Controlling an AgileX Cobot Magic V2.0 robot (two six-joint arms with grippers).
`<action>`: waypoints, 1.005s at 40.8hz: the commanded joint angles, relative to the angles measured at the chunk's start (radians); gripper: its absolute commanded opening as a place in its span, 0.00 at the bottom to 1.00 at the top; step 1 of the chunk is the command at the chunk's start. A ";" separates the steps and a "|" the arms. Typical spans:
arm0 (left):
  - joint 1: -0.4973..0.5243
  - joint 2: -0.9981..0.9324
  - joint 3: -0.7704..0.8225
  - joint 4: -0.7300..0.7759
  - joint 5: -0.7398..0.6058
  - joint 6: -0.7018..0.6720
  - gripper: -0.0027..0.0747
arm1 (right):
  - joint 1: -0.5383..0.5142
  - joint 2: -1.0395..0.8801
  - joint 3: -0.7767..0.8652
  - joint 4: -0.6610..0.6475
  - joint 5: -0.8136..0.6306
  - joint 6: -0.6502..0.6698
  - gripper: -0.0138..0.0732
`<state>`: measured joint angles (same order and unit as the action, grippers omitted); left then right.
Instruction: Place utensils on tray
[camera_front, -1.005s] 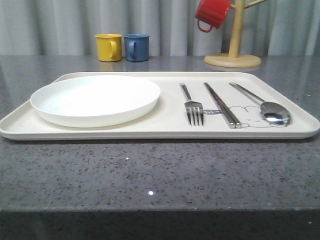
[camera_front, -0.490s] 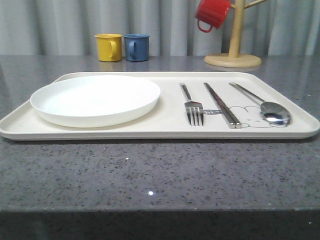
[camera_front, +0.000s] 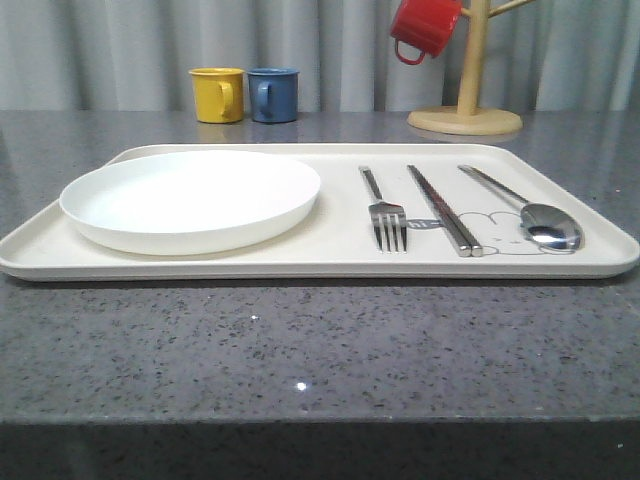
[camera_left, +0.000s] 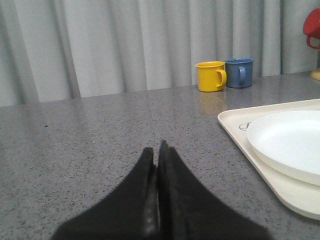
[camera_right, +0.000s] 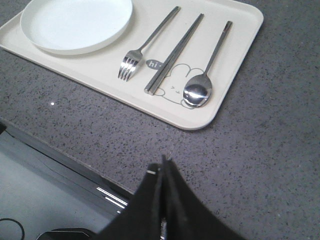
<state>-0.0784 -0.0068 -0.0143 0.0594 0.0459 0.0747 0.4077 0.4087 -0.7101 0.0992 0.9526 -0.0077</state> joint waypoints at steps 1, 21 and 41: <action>0.010 -0.025 0.013 -0.010 -0.125 -0.010 0.01 | 0.000 0.008 -0.023 0.005 -0.073 -0.009 0.02; 0.039 -0.023 0.021 -0.010 -0.116 -0.010 0.01 | 0.000 0.008 -0.023 0.005 -0.067 -0.009 0.02; 0.045 -0.023 0.021 -0.010 -0.116 -0.010 0.01 | 0.000 0.008 -0.023 0.005 -0.067 -0.009 0.02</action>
<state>-0.0349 -0.0068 0.0102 0.0594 0.0182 0.0747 0.4077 0.4087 -0.7101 0.0992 0.9526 -0.0094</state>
